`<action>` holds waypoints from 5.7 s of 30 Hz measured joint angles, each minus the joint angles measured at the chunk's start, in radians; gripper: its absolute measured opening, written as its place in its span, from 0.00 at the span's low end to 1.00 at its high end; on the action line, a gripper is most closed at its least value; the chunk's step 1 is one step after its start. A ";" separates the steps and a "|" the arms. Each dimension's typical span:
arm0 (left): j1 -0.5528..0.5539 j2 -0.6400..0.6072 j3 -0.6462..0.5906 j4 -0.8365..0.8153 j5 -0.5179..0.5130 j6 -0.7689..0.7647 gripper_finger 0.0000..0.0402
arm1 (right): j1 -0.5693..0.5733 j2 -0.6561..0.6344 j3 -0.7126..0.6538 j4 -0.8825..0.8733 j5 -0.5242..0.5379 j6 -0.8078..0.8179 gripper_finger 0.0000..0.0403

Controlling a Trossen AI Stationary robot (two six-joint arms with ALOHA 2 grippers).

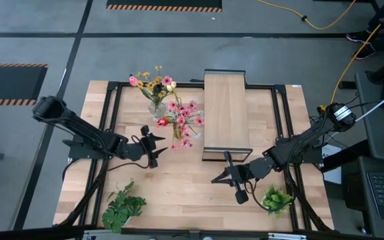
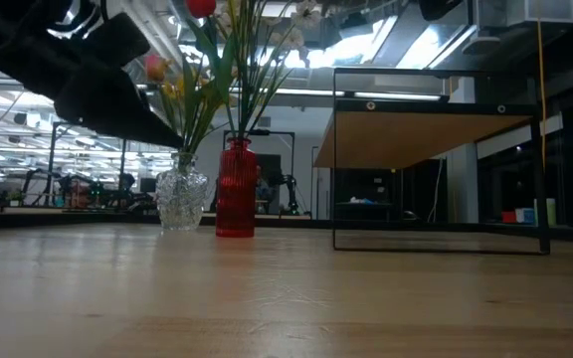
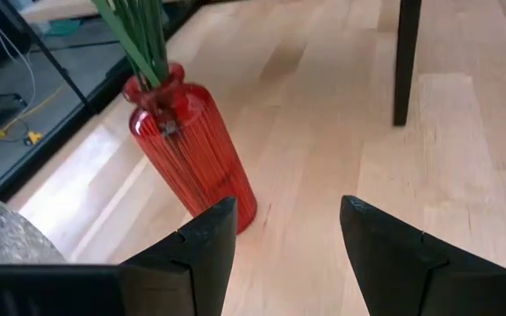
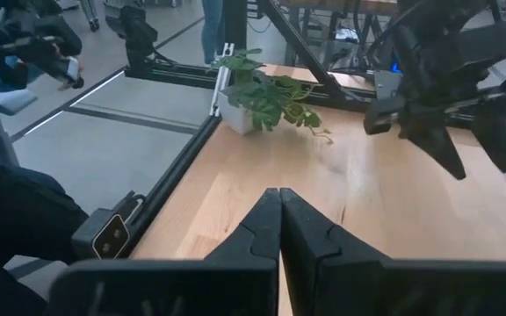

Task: Pick and place flowers into a vace then onto a shelf
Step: Put the red vase on the shelf

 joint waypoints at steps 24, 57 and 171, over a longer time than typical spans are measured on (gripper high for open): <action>0.090 0.221 -0.001 0.191 -0.078 -0.169 0.49 | 0.000 0.019 0.001 -0.006 0.000 -0.005 0.01; 0.092 0.253 -0.001 0.312 0.108 -0.045 0.24 | 0.000 0.041 0.001 0.000 0.000 -0.005 0.01; 0.433 0.627 0.071 0.717 0.494 0.044 0.55 | -0.002 0.040 0.000 -0.032 0.000 -0.008 0.01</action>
